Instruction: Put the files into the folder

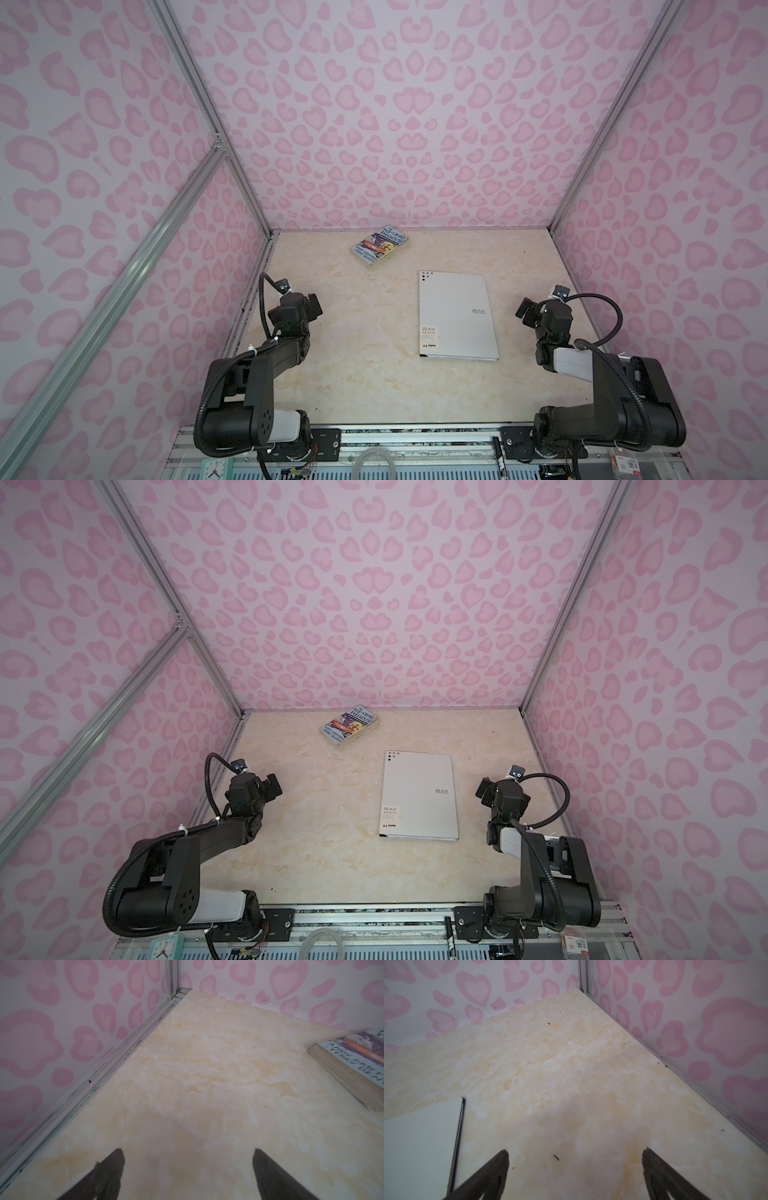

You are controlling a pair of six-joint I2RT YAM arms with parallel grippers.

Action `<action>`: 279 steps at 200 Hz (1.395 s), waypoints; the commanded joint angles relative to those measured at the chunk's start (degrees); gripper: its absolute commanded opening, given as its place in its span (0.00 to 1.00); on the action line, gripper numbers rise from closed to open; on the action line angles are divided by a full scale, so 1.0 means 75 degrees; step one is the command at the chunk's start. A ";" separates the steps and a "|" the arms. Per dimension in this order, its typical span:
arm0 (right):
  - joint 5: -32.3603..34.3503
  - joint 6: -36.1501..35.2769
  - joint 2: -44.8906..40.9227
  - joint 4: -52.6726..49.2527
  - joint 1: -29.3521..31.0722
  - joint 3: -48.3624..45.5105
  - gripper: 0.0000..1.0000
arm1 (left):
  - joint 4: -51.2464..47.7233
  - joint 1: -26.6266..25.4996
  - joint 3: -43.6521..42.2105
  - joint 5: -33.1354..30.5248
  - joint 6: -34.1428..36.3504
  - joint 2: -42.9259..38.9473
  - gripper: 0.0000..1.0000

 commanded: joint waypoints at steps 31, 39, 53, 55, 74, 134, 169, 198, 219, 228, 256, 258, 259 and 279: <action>-0.1573 -0.0511 0.0314 0.2043 -0.0156 -0.0046 1.00 | 0.3661 0.0108 -0.1268 0.0848 0.0531 0.0224 0.98; -0.1647 -0.0614 0.0378 0.2269 -0.0091 -0.0096 1.00 | 0.3369 0.0108 -0.1148 0.0925 0.0595 0.0221 0.98; -0.1866 -0.0795 0.0423 0.2277 -0.0036 -0.0077 1.00 | 0.3308 0.0107 -0.1118 0.0927 0.0593 0.0212 0.98; -0.1899 -0.0839 0.0438 0.2294 -0.0005 -0.0076 1.00 | 0.3323 0.0102 -0.1118 0.0927 0.0595 0.0219 0.98; -0.1825 -0.1490 0.0699 0.2913 0.0476 -0.0319 1.00 | 0.3337 0.0096 -0.1104 0.0895 0.0601 0.0240 0.98; -0.0684 -0.1726 0.1155 0.2460 0.1042 0.0157 1.00 | 0.3268 0.0050 -0.1044 0.0801 0.0636 0.0268 0.98; -0.0832 -0.1738 0.1121 0.2449 0.0999 0.0126 1.00 | 0.3237 -0.0209 -0.1022 0.0469 0.0858 0.0256 0.98; -0.0670 -0.1941 0.1081 0.2791 0.1218 -0.0080 1.00 | 0.3231 -0.0221 -0.1023 0.0458 0.0881 0.0263 0.98; -0.0641 -0.2149 0.1086 0.3566 0.1373 -0.0462 1.00 | 0.3236 -0.0221 -0.1012 0.0464 0.0873 0.0272 0.98; -0.0651 -0.2151 0.1068 0.3403 0.1372 -0.0403 1.00 | 0.3230 -0.0220 -0.1012 0.0460 0.0876 0.0271 0.98; -0.0659 -0.1942 0.1098 0.2774 0.1244 -0.0039 1.00 | 0.2898 -0.0115 -0.0773 0.0692 0.0809 0.0401 0.98; -0.0633 -0.1934 0.1105 0.2758 0.1243 -0.0032 1.00 | 0.2872 -0.0103 -0.0753 0.0719 0.0808 0.0415 0.98; -0.0623 -0.1937 0.1101 0.2748 0.1243 -0.0031 1.00 | 0.2869 -0.0097 -0.0748 0.0729 0.0803 0.0424 0.98; -0.0694 -0.1881 0.1106 0.2682 0.1196 0.0006 1.00 | 0.3068 -0.0077 -0.0899 0.0783 0.0830 0.0295 0.98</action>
